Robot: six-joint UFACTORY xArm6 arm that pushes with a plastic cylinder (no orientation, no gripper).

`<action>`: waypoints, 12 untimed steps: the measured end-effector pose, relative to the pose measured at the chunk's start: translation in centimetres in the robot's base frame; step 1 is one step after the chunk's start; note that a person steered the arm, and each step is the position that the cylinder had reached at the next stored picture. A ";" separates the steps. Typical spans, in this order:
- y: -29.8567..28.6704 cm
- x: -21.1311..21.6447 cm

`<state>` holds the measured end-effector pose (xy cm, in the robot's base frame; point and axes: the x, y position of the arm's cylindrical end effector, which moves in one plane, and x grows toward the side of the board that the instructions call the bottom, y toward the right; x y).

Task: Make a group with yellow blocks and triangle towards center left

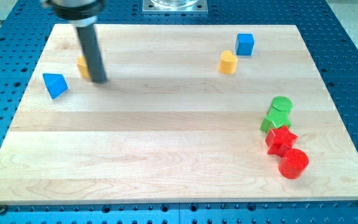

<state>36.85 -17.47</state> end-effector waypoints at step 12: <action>17.3 -1.4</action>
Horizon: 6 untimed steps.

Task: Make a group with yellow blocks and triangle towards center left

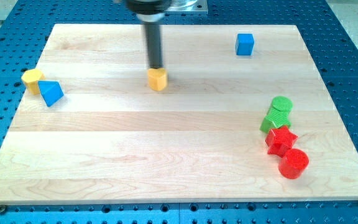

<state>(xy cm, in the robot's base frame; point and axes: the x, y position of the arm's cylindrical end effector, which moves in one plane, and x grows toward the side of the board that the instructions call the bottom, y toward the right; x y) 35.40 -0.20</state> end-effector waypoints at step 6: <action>-15.9 3.9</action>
